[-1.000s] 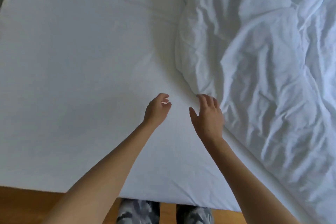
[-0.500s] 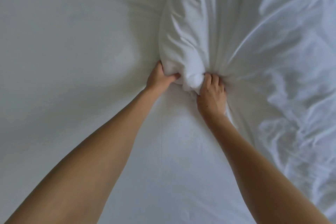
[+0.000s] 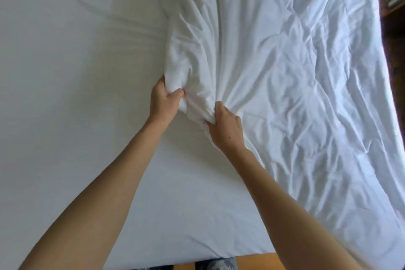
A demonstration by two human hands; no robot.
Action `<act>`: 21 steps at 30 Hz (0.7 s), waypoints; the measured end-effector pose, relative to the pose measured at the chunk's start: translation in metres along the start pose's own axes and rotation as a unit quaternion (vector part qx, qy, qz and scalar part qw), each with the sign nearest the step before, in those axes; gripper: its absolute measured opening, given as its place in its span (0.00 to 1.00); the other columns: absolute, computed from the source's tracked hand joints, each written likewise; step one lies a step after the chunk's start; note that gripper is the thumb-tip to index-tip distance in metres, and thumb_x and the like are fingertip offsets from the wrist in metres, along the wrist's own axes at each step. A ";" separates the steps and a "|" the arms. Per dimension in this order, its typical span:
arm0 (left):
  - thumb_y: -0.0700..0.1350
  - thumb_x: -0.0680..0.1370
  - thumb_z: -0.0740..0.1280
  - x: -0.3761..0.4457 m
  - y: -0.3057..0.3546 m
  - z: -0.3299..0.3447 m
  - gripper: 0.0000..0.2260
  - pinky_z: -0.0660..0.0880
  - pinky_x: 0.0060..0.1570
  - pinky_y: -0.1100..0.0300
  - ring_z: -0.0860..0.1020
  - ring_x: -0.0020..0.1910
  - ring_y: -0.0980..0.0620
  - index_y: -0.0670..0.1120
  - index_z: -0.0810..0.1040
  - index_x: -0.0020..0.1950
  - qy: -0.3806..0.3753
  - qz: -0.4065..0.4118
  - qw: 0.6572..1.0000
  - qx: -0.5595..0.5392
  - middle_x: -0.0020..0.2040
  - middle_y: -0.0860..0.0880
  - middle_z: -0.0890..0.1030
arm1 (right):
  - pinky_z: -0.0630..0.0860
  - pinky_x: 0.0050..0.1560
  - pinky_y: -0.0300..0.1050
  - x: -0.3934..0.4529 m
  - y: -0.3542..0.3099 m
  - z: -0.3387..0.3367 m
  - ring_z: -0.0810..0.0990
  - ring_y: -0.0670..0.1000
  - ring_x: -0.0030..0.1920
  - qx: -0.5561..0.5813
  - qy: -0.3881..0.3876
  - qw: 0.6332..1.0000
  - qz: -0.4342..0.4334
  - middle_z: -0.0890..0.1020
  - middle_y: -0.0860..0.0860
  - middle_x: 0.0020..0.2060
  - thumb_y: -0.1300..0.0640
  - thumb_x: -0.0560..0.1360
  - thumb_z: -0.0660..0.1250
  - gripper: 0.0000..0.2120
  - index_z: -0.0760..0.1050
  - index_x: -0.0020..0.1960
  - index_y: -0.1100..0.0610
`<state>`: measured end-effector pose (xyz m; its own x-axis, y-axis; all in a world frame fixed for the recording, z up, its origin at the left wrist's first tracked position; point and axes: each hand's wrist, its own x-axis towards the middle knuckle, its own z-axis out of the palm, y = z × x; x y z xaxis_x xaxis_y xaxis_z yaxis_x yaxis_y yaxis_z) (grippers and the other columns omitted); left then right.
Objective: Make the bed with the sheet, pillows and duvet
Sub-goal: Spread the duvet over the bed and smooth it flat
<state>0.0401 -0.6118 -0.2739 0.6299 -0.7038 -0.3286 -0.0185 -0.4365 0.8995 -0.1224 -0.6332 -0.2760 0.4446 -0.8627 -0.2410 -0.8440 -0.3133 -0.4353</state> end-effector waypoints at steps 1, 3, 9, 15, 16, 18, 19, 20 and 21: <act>0.33 0.71 0.67 -0.015 0.013 -0.015 0.16 0.69 0.35 0.76 0.76 0.36 0.67 0.46 0.78 0.56 0.001 0.005 1.000 0.009 0.42 0.59 0.78 | 0.56 0.39 0.48 -0.014 -0.013 -0.011 0.75 0.64 0.45 0.008 -0.010 1.000 -0.007 0.79 0.56 0.44 0.59 0.74 0.65 0.13 0.59 0.45 0.55; 0.37 0.69 0.68 -0.046 0.035 -0.044 0.15 0.70 0.35 0.74 0.76 0.40 0.59 0.47 0.78 0.55 -0.003 0.009 0.999 0.035 0.42 0.59 0.78 | 0.56 0.40 0.47 -0.043 -0.034 -0.032 0.75 0.63 0.45 0.016 -0.041 0.999 -0.020 0.78 0.56 0.45 0.59 0.75 0.64 0.12 0.59 0.46 0.55; 0.42 0.68 0.65 -0.141 0.093 -0.083 0.11 0.65 0.38 0.59 0.76 0.42 0.41 0.40 0.77 0.49 -0.027 0.109 0.971 0.213 0.44 0.43 0.78 | 0.61 0.39 0.48 -0.122 -0.051 -0.080 0.76 0.62 0.44 0.012 -0.102 0.995 -0.014 0.77 0.54 0.44 0.57 0.76 0.63 0.11 0.60 0.46 0.54; 0.39 0.71 0.69 -0.159 0.113 -0.013 0.13 0.68 0.40 0.53 0.76 0.46 0.38 0.41 0.74 0.55 -0.148 0.209 0.896 0.361 0.49 0.42 0.75 | 0.70 0.63 0.48 -0.150 -0.021 -0.113 0.71 0.54 0.65 0.206 -0.013 0.971 0.119 0.71 0.54 0.66 0.65 0.73 0.63 0.26 0.64 0.71 0.60; 0.40 0.73 0.68 -0.156 0.104 -0.003 0.14 0.70 0.43 0.53 0.77 0.49 0.40 0.43 0.73 0.57 -0.189 0.195 0.893 0.359 0.52 0.43 0.75 | 0.69 0.64 0.49 -0.148 -0.016 -0.120 0.70 0.53 0.66 0.233 0.031 0.963 0.136 0.71 0.54 0.67 0.67 0.72 0.63 0.28 0.64 0.72 0.59; 0.41 0.75 0.66 -0.148 0.077 0.008 0.18 0.72 0.51 0.53 0.75 0.57 0.43 0.47 0.70 0.64 -0.269 0.128 0.883 0.363 0.60 0.46 0.74 | 0.68 0.63 0.44 -0.141 -0.006 -0.127 0.69 0.53 0.67 0.208 0.064 0.965 0.149 0.70 0.53 0.68 0.66 0.73 0.63 0.29 0.63 0.73 0.57; 0.41 0.76 0.65 -0.144 0.063 0.008 0.22 0.72 0.56 0.53 0.73 0.62 0.44 0.48 0.68 0.69 -0.307 0.095 0.868 0.378 0.66 0.47 0.71 | 0.67 0.62 0.42 -0.135 -0.003 -0.127 0.68 0.53 0.67 0.173 0.065 0.973 0.139 0.69 0.53 0.68 0.65 0.74 0.63 0.28 0.63 0.73 0.57; 0.41 0.76 0.64 -0.142 0.049 0.006 0.26 0.71 0.61 0.52 0.71 0.66 0.45 0.50 0.64 0.73 -0.341 0.063 0.853 0.390 0.71 0.48 0.68 | 0.67 0.61 0.43 -0.129 -0.001 -0.125 0.68 0.54 0.68 0.139 0.066 0.981 0.118 0.69 0.54 0.68 0.63 0.75 0.64 0.26 0.63 0.73 0.57; 0.40 0.77 0.63 -0.140 0.036 0.002 0.29 0.70 0.64 0.50 0.70 0.69 0.46 0.50 0.60 0.76 -0.368 0.039 0.845 0.386 0.75 0.50 0.63 | 0.67 0.61 0.44 -0.121 0.000 -0.122 0.68 0.54 0.68 0.111 0.068 0.988 0.087 0.70 0.54 0.68 0.60 0.76 0.64 0.25 0.64 0.72 0.58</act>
<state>-0.0503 -0.5305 -0.1965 -0.0444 -0.7811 -0.6229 -0.7177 -0.4088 0.5637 -0.2126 -0.5773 -0.1405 0.2406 -0.9461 -0.2167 -0.8114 -0.0736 -0.5798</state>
